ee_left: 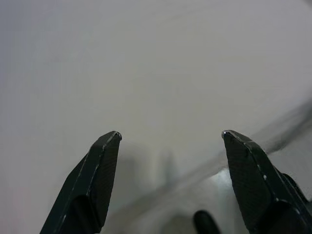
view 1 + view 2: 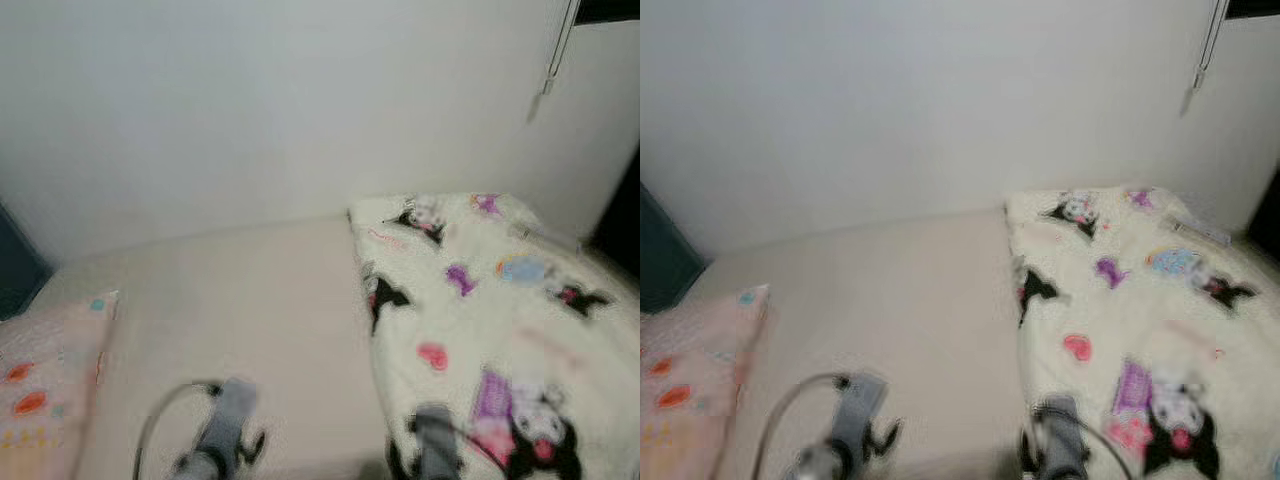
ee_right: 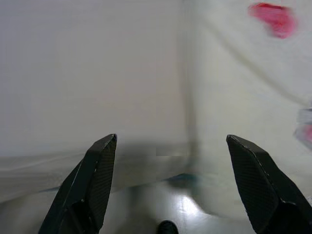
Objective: Clean up the room
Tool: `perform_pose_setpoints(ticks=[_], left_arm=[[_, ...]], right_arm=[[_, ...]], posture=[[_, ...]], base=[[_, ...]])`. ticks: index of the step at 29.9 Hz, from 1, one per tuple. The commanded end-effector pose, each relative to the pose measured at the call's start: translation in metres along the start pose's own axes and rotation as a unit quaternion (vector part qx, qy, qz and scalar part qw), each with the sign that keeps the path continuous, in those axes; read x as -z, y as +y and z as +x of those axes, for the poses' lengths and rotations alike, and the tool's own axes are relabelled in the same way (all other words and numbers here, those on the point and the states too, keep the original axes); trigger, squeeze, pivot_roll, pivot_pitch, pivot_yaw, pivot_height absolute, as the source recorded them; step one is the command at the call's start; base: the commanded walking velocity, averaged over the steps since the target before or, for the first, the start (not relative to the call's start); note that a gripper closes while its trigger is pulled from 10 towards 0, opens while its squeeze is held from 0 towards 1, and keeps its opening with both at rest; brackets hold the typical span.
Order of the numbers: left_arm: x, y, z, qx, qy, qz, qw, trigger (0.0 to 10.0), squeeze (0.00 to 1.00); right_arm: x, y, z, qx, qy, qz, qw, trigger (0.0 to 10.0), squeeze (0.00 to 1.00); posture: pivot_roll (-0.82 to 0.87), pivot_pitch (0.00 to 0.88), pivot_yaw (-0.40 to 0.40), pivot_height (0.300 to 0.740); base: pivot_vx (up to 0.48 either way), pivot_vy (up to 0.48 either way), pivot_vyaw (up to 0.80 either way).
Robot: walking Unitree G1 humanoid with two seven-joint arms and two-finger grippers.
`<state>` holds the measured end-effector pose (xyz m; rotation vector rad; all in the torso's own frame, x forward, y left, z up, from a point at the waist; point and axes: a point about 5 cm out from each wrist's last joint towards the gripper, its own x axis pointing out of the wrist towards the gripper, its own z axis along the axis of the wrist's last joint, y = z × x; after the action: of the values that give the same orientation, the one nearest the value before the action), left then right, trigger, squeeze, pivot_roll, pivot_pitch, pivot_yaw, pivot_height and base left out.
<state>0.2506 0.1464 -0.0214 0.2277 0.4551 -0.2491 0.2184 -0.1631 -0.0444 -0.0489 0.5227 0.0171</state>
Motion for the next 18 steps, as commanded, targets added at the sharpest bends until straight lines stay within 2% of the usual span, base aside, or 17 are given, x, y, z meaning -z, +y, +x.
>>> perform_pose_setpoints(ticks=[1,2,5,8,12,13,18], left_arm=[[0.009,0.002,-0.003,-0.011,0.017,0.008,1.0,10.0,0.0],[0.01,0.002,-0.003,-0.015,0.019,0.009,1.0,10.0,0.0],[0.019,0.005,-0.007,-0.027,0.031,-0.033,0.999,10.0,0.0],[0.023,0.007,-0.009,-0.035,0.033,-0.054,0.997,10.0,0.0],[0.03,0.008,-0.012,-0.041,0.041,-0.062,0.996,10.0,0.0],[0.038,0.007,-0.015,-0.043,0.062,-0.063,0.995,10.0,0.0],[0.046,0.004,-0.017,-0.042,0.085,-0.07,0.993,10.0,0.0]], right_arm=[[-0.001,-0.001,0.001,0.0,0.001,-0.001,1.0,10.0,0.0],[0.0,-0.001,0.001,-0.001,0.003,-0.002,1.0,10.0,0.0],[0.005,-0.001,0.0,-0.002,0.017,-0.01,1.0,10.0,0.0],[0.007,-0.002,0.0,-0.002,0.024,-0.012,1.0,10.0,0.0],[0.014,-0.003,-0.002,-0.001,0.043,-0.024,0.999,10.0,0.0],[0.027,-0.004,-0.006,-0.002,0.077,-0.038,0.996,10.0,0.0],[0.038,-0.005,-0.01,0.001,0.11,-0.048,0.993,10.0,0.0]], posture=[[-0.01,0.004,0.057,0.74],[-0.01,0.004,0.057,0.74],[-0.01,0.003,0.055,0.74],[-0.01,0.002,0.051,0.74],[-0.01,0.0,0.046,0.74],[-0.01,0.0,0.044,0.74],[-0.01,0.0,0.046,0.74]], base=[[0.0,0.0,0.0],[0.0,0.0,0.0],[0.0,0.0,0.0],[0.0,0.0,0.0],[0.0,0.0,0.0],[0.0,0.0,0.0],[0.0,0.0,0.0]])
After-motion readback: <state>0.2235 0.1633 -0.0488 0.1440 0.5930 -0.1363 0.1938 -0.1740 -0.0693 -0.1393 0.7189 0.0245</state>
